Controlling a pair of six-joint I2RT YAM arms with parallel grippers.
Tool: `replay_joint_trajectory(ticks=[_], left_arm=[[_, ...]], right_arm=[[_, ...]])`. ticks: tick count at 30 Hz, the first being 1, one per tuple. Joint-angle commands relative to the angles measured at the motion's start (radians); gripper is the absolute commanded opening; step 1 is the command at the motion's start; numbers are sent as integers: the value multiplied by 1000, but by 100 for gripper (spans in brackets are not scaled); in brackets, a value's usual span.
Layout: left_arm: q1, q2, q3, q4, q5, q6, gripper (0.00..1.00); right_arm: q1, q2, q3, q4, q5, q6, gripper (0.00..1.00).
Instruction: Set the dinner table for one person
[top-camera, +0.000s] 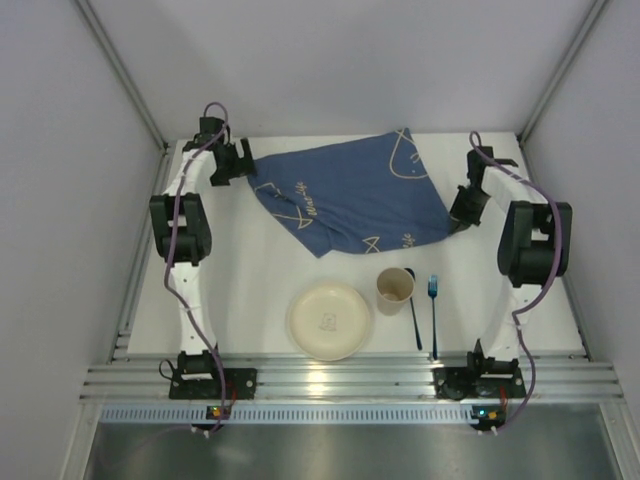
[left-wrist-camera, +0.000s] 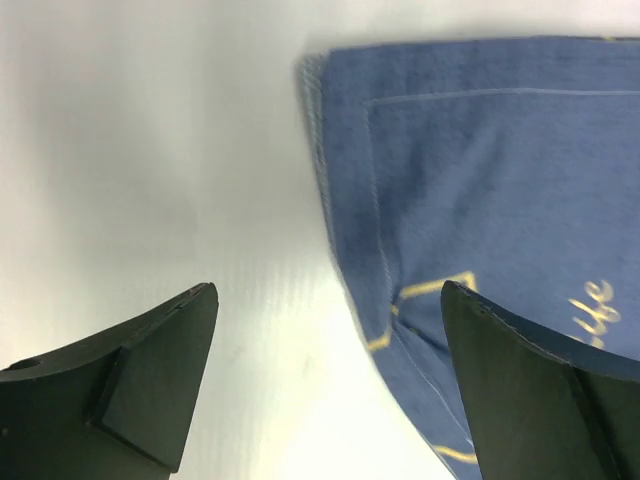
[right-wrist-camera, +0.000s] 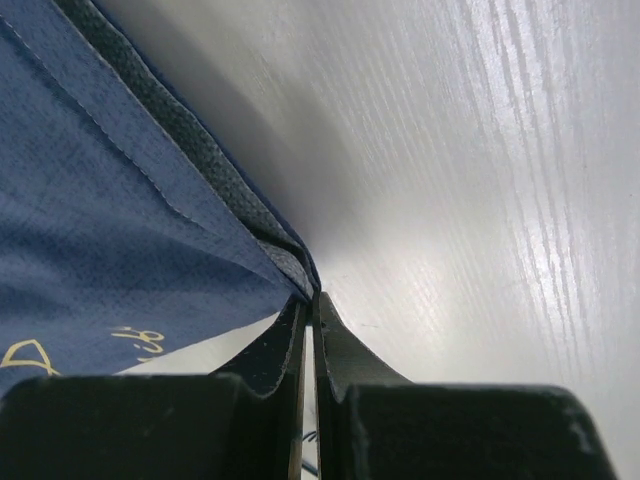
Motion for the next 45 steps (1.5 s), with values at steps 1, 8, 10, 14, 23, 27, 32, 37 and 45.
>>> replay_joint_trajectory(ticks=[1, 8, 10, 14, 23, 27, 32, 37, 45], left_arm=[[-5, -93, -47, -20, 144, -147, 98], [-108, -249, -334, 100, 198, -261, 98], [-131, -289, -408, 111, 178, -285, 98], [-200, -426, -587, 175, 136, -359, 96], [-394, -464, -763, 181, 55, -456, 83], [-422, -455, -821, 190, 38, -494, 74], [-438, -427, -848, 186, 4, -506, 53], [-438, -397, -811, 175, -14, -477, 9], [-378, -449, -826, 97, -114, -356, 0]], right_arm=[[11, -31, -3, -7, -29, 11, 0], [68, 9, 31, 2, -46, 13, 0], [80, 9, 37, -1, -45, 14, 0], [88, 7, 34, 7, -48, 19, 0], [105, -34, -17, 27, -54, 22, 0], [106, -63, -53, 35, -51, 16, 0], [106, -106, -101, 48, -54, 14, 0], [106, -129, -133, 58, -52, 13, 0], [105, -128, -150, 73, -46, 17, 0]])
